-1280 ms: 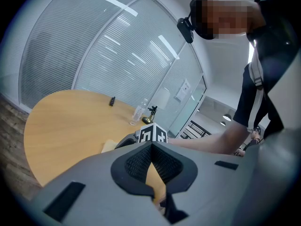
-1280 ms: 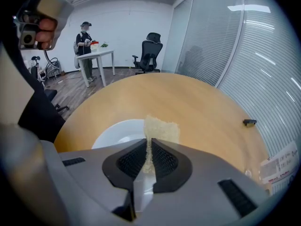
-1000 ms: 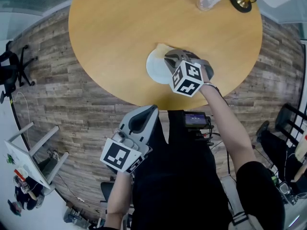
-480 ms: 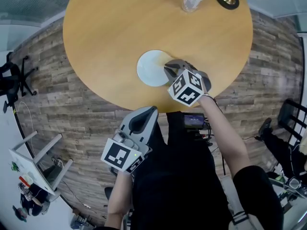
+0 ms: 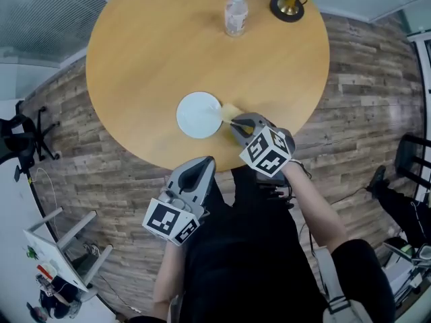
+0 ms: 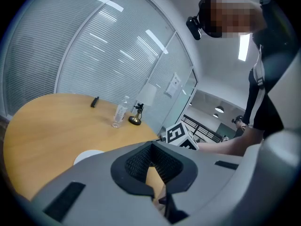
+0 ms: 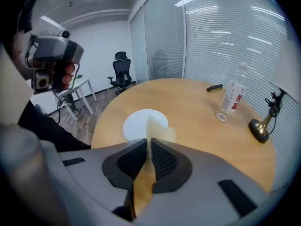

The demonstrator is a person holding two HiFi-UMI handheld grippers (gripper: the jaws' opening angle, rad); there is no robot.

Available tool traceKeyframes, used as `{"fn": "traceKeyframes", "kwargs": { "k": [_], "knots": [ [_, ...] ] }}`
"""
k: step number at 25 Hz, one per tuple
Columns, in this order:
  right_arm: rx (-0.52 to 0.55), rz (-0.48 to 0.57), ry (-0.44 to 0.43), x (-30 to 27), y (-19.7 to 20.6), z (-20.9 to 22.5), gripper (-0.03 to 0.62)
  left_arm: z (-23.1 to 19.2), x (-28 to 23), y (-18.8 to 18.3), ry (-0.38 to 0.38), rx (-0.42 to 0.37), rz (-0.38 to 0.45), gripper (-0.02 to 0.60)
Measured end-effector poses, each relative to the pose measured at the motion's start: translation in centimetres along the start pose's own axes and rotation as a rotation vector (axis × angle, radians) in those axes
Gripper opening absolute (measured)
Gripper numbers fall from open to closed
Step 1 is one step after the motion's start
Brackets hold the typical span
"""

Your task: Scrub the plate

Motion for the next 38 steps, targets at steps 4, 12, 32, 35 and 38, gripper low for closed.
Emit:
{"fn": "traceKeyframes", "kwargs": {
  "k": [4, 12, 32, 35, 38],
  "knots": [
    [-0.099, 0.032, 0.021, 3.2, 0.1, 0.1, 0.029, 0.6, -1.3, -0.7, 0.027, -0.023, 0.0, 0.011],
    [-0.343, 0.111, 0.118, 6.9, 2.2, -1.9, 0.029, 1.6, -2.5, -1.5, 0.176, -0.078, -0.045, 0.011],
    [-0.565, 0.372, 0.202, 4.5, -7.3, -14.8, 0.029, -6.5, 11.9, -4.4, 0.299, -0.05, 0.039, 0.011],
    [-0.581, 0.465, 0.21, 5.8, -8.8, -16.5, 0.029, -7.5, 14.4, -5.7, 0.301, -0.051, 0.066, 0.011],
    [-0.586, 0.557, 0.223, 6.8, -9.9, -18.6, 0.029, -8.4, 16.7, -6.2, 0.316, -0.031, 0.088, 0.011]
  ]
}}
Point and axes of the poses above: the fingertips, and each gripper's own axes: x backward along the fingers, z to its right, y out of its underside, the point moved 9 cm from there along x, backward along the fingers, and after that the axes turned 11 degrees about z, right-handed, at the moved point
